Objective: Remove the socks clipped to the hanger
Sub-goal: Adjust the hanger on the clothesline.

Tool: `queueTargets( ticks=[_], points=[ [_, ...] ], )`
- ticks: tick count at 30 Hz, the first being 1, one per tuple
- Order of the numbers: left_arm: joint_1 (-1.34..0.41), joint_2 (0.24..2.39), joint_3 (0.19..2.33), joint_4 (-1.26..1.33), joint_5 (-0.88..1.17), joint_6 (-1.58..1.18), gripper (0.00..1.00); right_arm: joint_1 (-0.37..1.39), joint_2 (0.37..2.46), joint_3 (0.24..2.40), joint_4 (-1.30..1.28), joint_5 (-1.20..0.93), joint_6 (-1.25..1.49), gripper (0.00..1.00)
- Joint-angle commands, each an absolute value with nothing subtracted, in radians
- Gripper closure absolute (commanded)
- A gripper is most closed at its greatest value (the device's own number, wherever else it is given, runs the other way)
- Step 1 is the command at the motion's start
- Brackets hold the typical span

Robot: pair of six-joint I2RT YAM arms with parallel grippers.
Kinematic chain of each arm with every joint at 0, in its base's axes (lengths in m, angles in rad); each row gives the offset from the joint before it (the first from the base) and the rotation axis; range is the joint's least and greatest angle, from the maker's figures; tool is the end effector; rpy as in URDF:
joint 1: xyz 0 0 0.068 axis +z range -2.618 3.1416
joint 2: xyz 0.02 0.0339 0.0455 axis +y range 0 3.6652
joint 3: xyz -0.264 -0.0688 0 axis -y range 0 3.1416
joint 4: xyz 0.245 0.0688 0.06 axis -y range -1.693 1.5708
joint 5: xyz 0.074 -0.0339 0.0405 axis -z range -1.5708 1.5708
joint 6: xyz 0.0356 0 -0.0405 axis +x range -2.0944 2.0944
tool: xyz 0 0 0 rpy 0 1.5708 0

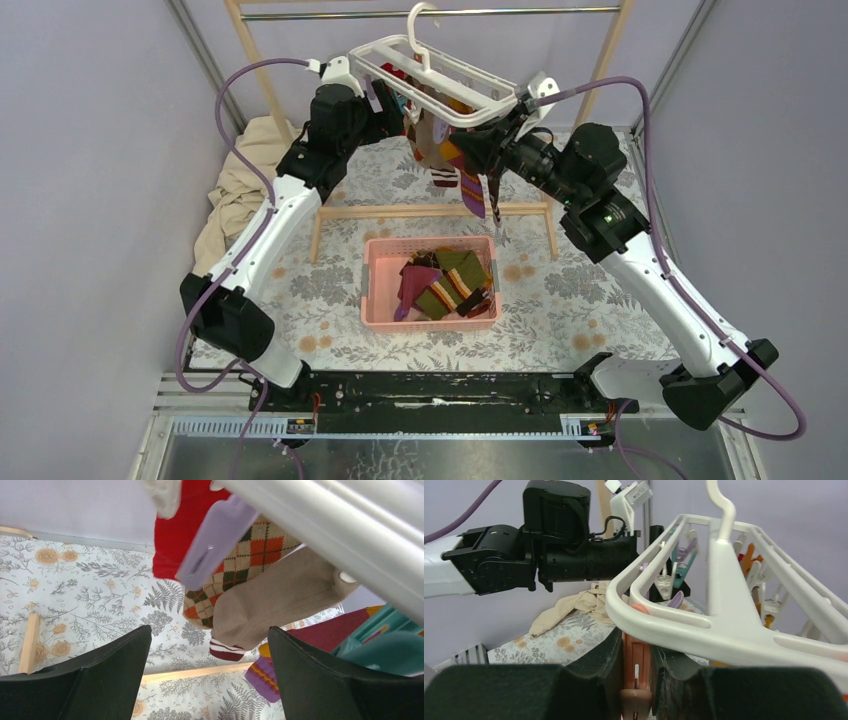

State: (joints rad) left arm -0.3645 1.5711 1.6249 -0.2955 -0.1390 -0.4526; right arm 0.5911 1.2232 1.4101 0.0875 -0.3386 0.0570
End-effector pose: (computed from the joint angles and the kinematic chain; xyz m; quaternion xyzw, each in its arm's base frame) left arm 0.3452 -0.1264 0.4244 -0.0774 0.7826 -0.1942 0.5863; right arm 0.2120 0.1565 0.4953 -0.2866 0.5386 0.3466 0.7125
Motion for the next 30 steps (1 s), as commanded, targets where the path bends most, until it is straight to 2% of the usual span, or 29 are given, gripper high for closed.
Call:
queueTargets(
  ticks=[1, 20, 27, 30],
  points=[
    [-0.357, 1.588, 1.672, -0.287, -0.119, -0.421, 0.06, 0.653, 1.251, 1.467, 0.076, -0.336, 0.012, 0.79],
    [-0.354, 1.659, 1.768, -0.326, -0.112, -0.394, 0.06, 0.839, 1.411, 1.607, 0.008, -0.270, -0.074, 0.77],
    [-0.354, 1.663, 1.783, -0.328, -0.107, -0.388, 0.06, 0.873, 1.445, 1.610, -0.021, -0.279, -0.074, 0.71],
    [-0.354, 1.673, 1.795, -0.331, -0.104, -0.384, 0.06, 0.882, 1.450, 1.598, -0.030, -0.304, -0.077, 0.61]
  ],
)
